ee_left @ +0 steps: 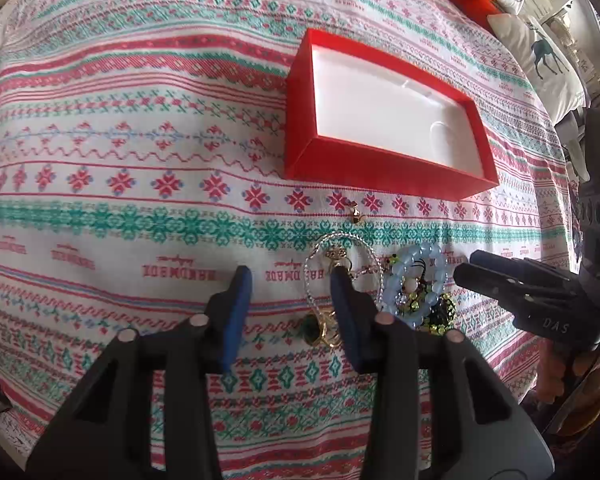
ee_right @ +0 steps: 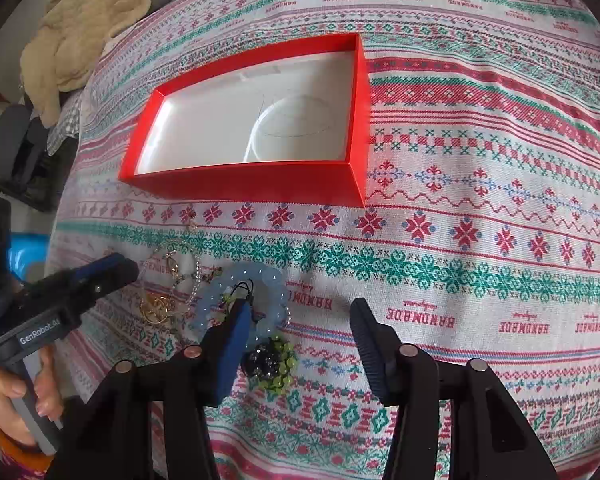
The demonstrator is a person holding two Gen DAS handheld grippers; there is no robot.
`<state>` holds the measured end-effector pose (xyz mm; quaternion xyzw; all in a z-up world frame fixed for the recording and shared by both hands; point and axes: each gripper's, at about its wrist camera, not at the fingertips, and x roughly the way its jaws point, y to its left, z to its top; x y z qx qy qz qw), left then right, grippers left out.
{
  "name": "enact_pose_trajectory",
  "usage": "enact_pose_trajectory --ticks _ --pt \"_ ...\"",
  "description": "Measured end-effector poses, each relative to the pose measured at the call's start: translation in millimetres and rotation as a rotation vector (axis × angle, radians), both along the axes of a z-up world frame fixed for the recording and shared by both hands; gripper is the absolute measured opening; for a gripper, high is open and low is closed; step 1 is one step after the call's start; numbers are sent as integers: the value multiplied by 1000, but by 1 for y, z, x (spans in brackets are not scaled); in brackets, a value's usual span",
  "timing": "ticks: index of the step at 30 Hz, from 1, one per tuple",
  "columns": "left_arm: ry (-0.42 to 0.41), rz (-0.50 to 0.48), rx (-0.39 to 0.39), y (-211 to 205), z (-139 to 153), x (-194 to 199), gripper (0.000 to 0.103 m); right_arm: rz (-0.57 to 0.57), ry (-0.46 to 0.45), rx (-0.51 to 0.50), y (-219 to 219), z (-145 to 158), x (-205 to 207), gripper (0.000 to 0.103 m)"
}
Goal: Organize jewelry
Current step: 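Grasp the silver beaded bracelet with the left tool while the right tool grasps the light blue bead bracelet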
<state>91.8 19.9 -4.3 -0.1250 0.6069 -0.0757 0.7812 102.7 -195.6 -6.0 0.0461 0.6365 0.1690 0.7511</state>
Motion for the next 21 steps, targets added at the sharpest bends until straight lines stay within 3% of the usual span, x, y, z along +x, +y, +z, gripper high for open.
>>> enact_pose_trajectory --ticks 12,16,21 --pt "34 -6 22 -7 -15 14 18 60 -6 -48 26 -9 10 28" --pt "39 -8 33 -9 -15 17 12 84 -29 -86 39 -10 12 17" --pt "23 11 45 -9 -12 19 6 113 -49 -109 49 -10 11 12"
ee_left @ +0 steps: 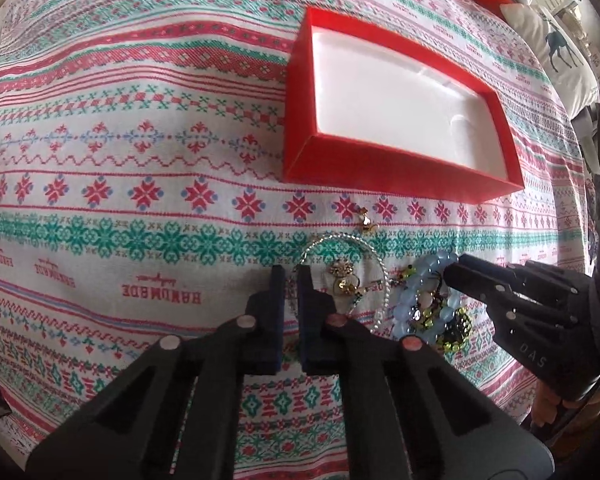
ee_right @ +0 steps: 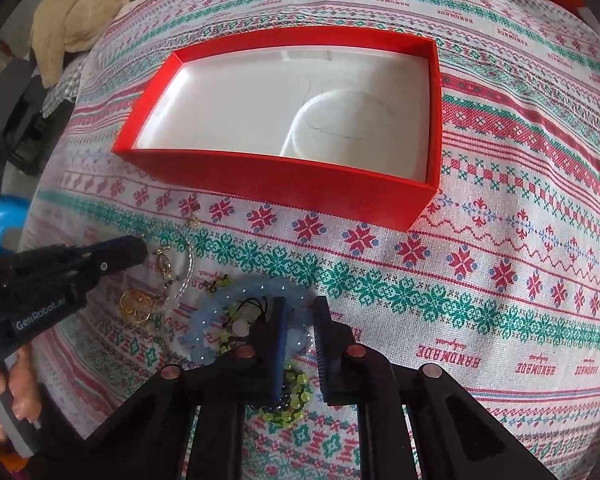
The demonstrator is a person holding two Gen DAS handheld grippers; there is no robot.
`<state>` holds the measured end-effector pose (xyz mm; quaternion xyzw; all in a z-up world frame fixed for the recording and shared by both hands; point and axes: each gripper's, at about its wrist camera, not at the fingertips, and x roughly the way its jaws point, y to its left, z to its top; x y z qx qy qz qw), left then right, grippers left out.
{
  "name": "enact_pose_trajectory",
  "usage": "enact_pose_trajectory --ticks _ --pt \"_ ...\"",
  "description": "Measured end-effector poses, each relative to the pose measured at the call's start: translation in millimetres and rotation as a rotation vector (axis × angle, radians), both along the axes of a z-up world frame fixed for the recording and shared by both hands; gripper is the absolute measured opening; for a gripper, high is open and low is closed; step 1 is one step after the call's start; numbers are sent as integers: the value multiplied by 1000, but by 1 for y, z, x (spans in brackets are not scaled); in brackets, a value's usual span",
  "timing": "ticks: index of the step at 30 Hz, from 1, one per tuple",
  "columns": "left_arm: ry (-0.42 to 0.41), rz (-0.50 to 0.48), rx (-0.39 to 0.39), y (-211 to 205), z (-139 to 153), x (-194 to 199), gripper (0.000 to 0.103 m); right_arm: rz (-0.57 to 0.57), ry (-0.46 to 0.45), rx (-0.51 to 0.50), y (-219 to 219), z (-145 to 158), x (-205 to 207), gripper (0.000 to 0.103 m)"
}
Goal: Organize jewelry
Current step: 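Grasp the silver beaded bracelet with the left tool while the right tool grasps the light blue bead bracelet, then carry both bracelets over the red box with both tools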
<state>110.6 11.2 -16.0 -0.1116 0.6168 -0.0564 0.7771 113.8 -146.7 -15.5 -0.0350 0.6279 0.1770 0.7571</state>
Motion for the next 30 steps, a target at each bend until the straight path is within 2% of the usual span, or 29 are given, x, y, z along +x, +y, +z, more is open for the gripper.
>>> enact_pose_trajectory --ticks 17,26,30 --pt "-158 5 -42 10 52 -20 5 3 -83 78 -19 50 -18 12" --pt "-250 6 -76 4 85 -24 5 -24 -178 129 -21 91 -21 12" --pt "-288 10 -113 0 97 -18 5 -69 -220 158 -36 109 -16 12"
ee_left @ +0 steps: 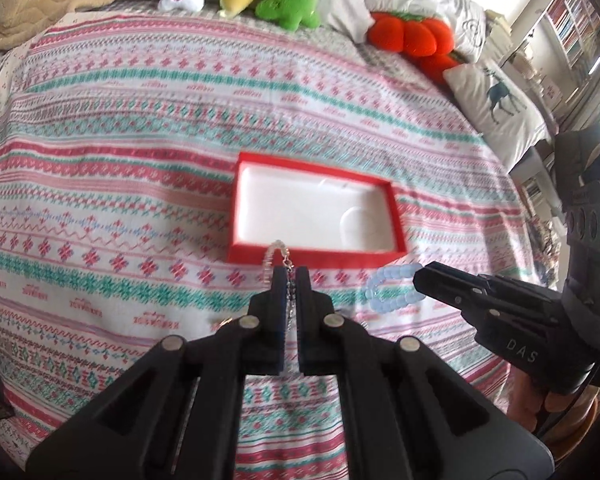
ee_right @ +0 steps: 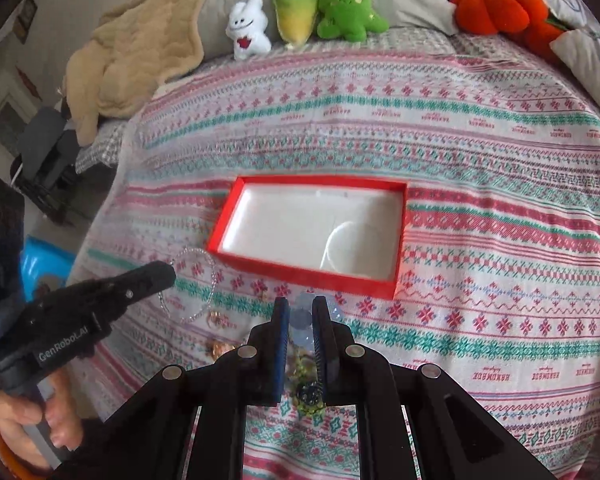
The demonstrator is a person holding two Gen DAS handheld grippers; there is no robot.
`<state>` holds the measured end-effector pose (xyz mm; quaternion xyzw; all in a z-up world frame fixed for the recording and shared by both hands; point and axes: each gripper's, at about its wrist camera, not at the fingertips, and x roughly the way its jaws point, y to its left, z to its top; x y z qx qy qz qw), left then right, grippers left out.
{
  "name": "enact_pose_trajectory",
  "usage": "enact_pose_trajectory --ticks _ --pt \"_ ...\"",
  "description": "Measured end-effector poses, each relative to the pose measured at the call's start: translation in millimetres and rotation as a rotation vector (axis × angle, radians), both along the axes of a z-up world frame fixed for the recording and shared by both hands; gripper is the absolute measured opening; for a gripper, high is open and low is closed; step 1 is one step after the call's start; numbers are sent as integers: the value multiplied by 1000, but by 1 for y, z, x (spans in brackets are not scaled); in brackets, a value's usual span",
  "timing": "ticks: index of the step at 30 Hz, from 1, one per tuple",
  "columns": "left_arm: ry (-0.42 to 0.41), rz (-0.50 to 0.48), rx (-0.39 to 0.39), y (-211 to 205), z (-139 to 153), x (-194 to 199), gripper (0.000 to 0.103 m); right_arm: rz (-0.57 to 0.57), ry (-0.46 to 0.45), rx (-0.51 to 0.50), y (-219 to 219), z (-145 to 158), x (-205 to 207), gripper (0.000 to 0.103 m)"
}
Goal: Organize jewelry
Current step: 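Carry both bracelets over the red box with both tools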
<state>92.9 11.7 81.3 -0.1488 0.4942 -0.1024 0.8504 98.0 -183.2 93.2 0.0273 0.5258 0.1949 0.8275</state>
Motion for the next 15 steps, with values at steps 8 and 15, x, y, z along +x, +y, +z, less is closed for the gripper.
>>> enact_pose_trajectory --ticks 8,15 --pt "-81 -34 -131 -19 16 19 5 -90 -66 82 -16 27 11 12" --pt "-56 -28 -233 -24 -6 48 5 -147 -146 52 -22 39 21 12"
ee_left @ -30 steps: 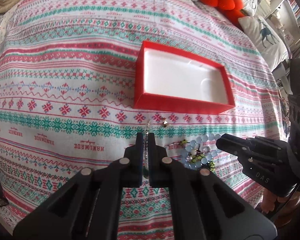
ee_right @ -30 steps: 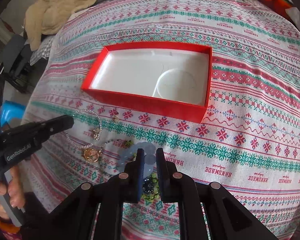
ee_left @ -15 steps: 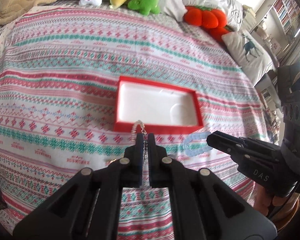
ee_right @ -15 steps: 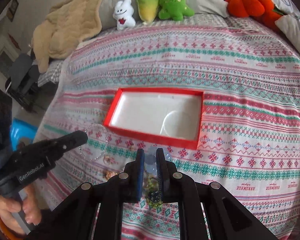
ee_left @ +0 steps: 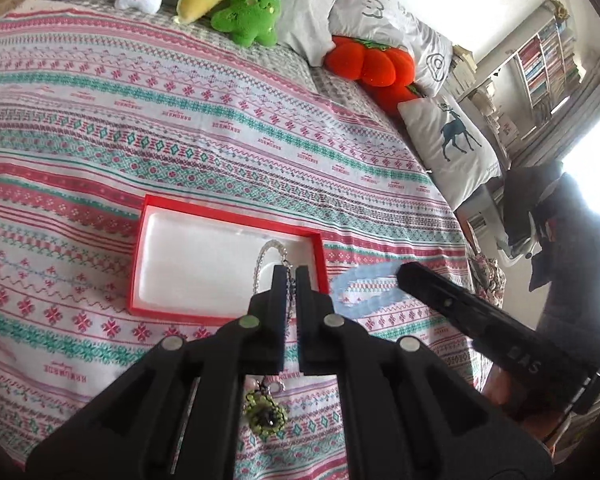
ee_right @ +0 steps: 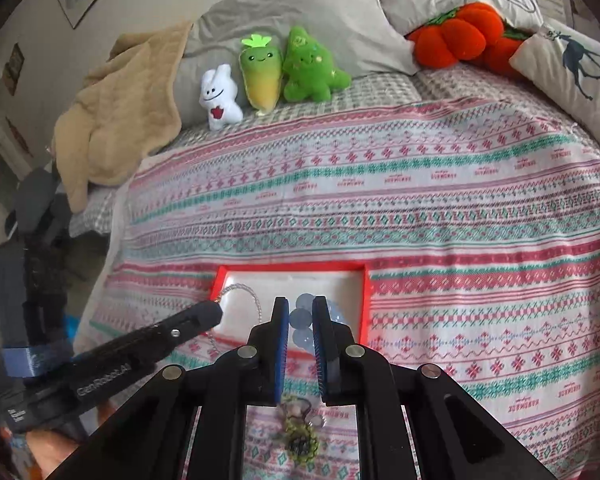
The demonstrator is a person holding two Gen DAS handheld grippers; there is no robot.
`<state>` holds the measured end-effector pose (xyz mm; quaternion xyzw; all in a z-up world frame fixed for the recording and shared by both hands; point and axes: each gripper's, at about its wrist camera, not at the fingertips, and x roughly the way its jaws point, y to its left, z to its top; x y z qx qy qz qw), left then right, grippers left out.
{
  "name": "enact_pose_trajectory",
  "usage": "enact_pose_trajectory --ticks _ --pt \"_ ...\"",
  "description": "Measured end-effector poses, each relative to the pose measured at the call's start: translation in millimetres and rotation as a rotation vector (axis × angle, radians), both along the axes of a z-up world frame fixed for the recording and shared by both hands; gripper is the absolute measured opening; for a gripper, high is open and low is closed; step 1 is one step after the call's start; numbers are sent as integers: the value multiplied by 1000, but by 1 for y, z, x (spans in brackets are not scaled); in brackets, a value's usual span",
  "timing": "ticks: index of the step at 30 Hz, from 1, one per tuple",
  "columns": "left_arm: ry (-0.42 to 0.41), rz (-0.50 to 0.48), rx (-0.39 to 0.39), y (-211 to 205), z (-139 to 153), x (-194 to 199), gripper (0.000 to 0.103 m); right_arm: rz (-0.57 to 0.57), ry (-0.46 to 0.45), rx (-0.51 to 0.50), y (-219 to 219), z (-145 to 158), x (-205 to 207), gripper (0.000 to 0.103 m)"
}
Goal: Organize jewelry
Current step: 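Carry both bracelets over the red box with both tools, then open both tools to drop the bracelets into the red box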
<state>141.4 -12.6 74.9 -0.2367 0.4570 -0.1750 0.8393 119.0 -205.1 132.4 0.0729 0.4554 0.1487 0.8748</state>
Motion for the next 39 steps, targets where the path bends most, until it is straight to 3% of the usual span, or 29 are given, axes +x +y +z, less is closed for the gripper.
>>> enact_pose_trajectory --ticks 8,16,20,33,35,37,39 --pt "56 39 138 9 -27 11 5 11 -3 -26 15 -12 15 12" --pt "75 69 256 17 -36 10 5 109 14 -21 51 -26 18 12" --pt "66 69 303 14 -37 9 5 110 25 -93 54 -42 22 12" --pt "36 55 343 6 -35 11 6 85 63 -148 33 -65 34 13" --pt "33 60 353 5 -32 11 15 94 56 -161 34 -62 33 15" --pt "33 56 350 4 -27 9 37 94 61 -172 34 -59 31 16" --pt "23 59 359 4 -23 5 43 89 63 -184 32 -57 28 16"
